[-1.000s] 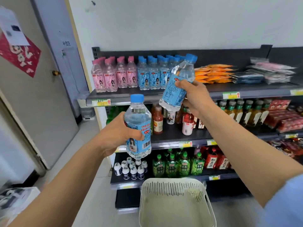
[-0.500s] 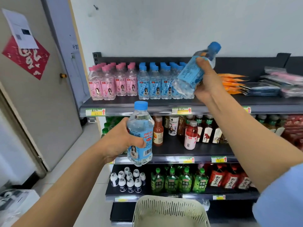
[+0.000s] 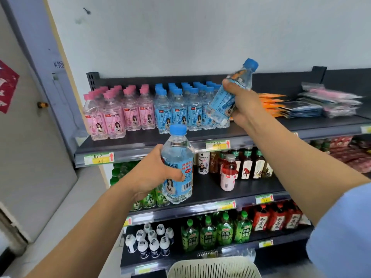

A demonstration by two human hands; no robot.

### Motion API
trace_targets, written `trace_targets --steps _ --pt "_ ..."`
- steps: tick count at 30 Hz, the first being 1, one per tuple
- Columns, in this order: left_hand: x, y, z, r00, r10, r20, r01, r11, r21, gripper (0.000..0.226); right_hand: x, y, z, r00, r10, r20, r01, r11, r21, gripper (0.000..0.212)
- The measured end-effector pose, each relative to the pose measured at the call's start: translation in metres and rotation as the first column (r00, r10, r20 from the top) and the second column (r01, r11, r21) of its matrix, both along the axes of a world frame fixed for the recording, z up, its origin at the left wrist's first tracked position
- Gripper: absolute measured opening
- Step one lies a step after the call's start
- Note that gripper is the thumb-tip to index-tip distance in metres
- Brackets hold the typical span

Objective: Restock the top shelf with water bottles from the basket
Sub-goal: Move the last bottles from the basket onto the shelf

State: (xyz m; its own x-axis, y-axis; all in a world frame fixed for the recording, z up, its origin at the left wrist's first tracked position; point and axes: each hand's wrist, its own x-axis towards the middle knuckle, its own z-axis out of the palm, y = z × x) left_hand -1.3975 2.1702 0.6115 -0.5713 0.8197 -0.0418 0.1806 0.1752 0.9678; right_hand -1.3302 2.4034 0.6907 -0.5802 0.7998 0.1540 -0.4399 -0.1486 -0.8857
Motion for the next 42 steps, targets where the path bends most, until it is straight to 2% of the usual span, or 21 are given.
trace_targets --steps 5,9,11,13,21,24,27,33,36,42 --pt "-0.005 0.001 -0.002 1.000 0.016 -0.009 -0.016 1.000 0.016 0.055 -0.040 -0.001 -0.006 0.997 0.034 0.066 -0.043 0.990 0.132 0.030" --pt "-0.018 -0.004 0.000 0.994 0.105 0.004 -0.105 0.994 0.002 0.065 -0.074 -0.005 -0.009 0.992 0.037 0.122 -0.071 0.956 0.286 0.059" --pt "-0.024 -0.005 0.002 0.989 0.145 0.007 -0.145 0.989 0.010 0.064 -0.091 -0.008 -0.013 0.987 0.018 0.161 -0.081 0.916 0.393 0.063" --pt "-0.029 -0.008 0.002 0.983 0.183 0.014 -0.184 0.983 0.019 0.065 -0.105 -0.012 -0.016 0.982 0.033 0.184 -0.111 0.895 0.431 0.062" --pt "-0.047 -0.022 -0.003 0.970 0.239 0.030 -0.240 0.971 0.001 0.074 -0.141 -0.017 -0.047 0.939 0.073 0.335 -0.215 0.887 0.409 0.070" --pt "-0.054 -0.024 -0.005 0.966 0.255 0.042 -0.256 0.967 0.012 0.069 -0.153 -0.017 -0.055 0.923 0.060 0.381 -0.217 0.897 0.385 0.079" --pt "-0.058 -0.023 -0.006 0.965 0.258 0.039 -0.258 0.966 0.015 0.065 -0.163 -0.015 -0.063 0.907 0.053 0.417 -0.228 0.896 0.381 0.075" --pt "-0.064 -0.018 -0.013 0.962 0.269 0.046 -0.269 0.963 -0.002 0.061 -0.167 -0.010 -0.062 0.811 0.077 0.580 -0.358 0.849 0.388 0.087" --pt "-0.065 -0.016 -0.015 0.960 0.274 0.052 -0.274 0.962 -0.007 0.060 -0.162 -0.002 -0.051 0.732 0.153 0.663 -0.450 0.841 0.302 0.079" --pt "-0.067 -0.013 -0.019 0.968 0.244 0.057 -0.243 0.970 -0.024 0.066 -0.161 0.002 -0.058 0.749 -0.011 0.662 -0.392 0.799 0.456 0.071"
